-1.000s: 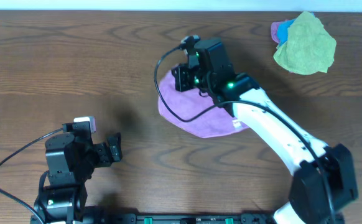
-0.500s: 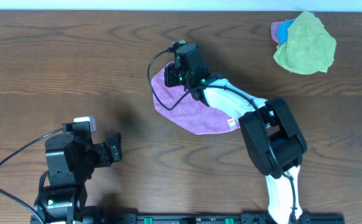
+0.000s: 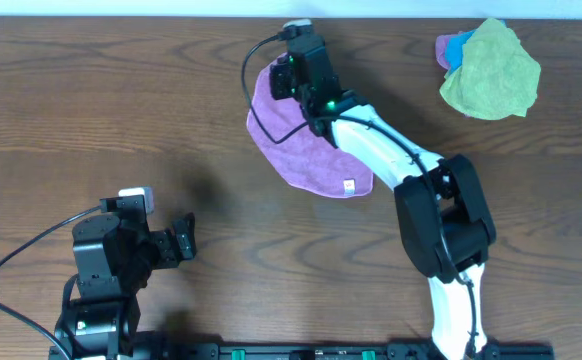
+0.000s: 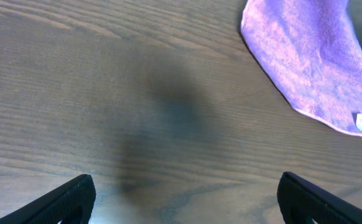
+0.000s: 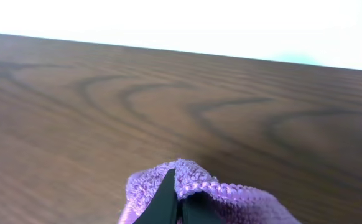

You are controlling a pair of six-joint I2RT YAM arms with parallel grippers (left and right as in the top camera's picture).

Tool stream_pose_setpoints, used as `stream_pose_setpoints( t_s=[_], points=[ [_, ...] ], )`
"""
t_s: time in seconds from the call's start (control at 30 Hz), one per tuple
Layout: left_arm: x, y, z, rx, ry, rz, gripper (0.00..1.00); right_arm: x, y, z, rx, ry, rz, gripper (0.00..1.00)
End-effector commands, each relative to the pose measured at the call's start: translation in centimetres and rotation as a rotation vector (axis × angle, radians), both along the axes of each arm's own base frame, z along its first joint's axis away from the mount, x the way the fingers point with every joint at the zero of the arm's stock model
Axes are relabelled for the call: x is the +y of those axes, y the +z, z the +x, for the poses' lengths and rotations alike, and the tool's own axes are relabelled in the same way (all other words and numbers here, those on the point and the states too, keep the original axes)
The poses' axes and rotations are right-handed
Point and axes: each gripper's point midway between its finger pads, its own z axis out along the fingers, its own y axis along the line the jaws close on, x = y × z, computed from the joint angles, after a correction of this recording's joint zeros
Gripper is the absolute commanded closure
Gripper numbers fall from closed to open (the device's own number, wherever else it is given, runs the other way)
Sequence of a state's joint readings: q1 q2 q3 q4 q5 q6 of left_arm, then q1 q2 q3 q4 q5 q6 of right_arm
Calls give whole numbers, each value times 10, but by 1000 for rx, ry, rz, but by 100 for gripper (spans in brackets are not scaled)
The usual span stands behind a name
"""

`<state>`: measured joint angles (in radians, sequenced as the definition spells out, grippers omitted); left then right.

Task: Fold the cloth

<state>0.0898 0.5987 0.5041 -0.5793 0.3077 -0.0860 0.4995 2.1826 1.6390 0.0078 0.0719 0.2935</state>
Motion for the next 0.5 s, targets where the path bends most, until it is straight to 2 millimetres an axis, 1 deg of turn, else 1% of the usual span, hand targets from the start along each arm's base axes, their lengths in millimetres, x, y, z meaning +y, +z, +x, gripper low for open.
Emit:
stream_pose_setpoints(
  t_s=[0.0,0.03,0.07,0.1,0.13,0.17,0.2,0.23,0.33,0.4,0.47],
  points=[
    [1,9,3,-20,6,-3,5,-30,9,14,-26,-92,-52,89],
    [1,9,3,-20,6,-3,5,-35,7,15,-21,-106,-61,75],
    [1,9,3,-20,6,-3,5,-37,5,14,-14,-110,-67,62],
    [1,9,3,-20,6,-3,5,-37,4,14,-7,-110,-71,53],
    [1,9,3,-20,6,-3,5,-38,3,11,6,-108,-77,35],
    [1,9,3,-21,6,-3,5,-37,3,7,22,-100,-82,28],
    [1,9,3,-21,6,-3,5,-34,4,3,36,-83,-82,23],
    [1,9,3,-20,6,-3,5,-29,6,-2,53,-61,-79,20],
    [1,9,3,-20,6,-3,5,-12,19,-19,77,7,-58,16],
    [1,10,3,-24,6,-3,5,-10,28,-32,111,-1,-39,15],
    [1,11,4,-30,7,-4,5,-16,38,-50,180,-35,-16,15]
  ],
)
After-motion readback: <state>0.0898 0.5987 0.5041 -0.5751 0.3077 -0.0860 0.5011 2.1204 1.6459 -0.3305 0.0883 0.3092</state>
